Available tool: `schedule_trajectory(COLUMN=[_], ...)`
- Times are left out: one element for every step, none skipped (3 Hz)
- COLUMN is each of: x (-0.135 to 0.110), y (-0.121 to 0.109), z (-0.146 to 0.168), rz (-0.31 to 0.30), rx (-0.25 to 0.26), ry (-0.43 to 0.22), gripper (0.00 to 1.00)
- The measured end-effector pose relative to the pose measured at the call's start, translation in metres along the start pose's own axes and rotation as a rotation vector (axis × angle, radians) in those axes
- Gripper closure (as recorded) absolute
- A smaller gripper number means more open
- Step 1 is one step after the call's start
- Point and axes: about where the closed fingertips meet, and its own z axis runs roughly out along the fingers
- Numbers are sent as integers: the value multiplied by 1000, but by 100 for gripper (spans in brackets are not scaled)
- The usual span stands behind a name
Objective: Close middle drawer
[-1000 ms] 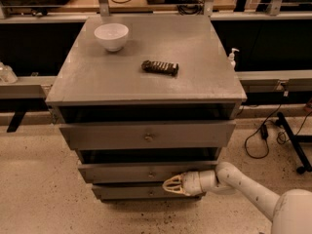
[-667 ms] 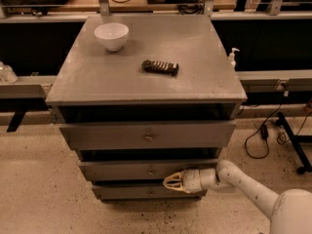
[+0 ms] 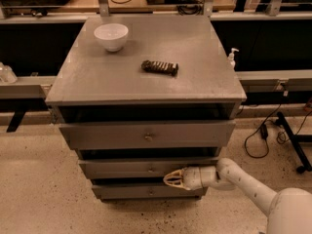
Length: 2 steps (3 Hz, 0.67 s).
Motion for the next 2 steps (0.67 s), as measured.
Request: schedule_trajectory(x=[-1, -10], y=[2, 17], z=[0, 2], rz=[0, -16], rx=[0, 3], ry=[0, 7], gripper=[100, 100])
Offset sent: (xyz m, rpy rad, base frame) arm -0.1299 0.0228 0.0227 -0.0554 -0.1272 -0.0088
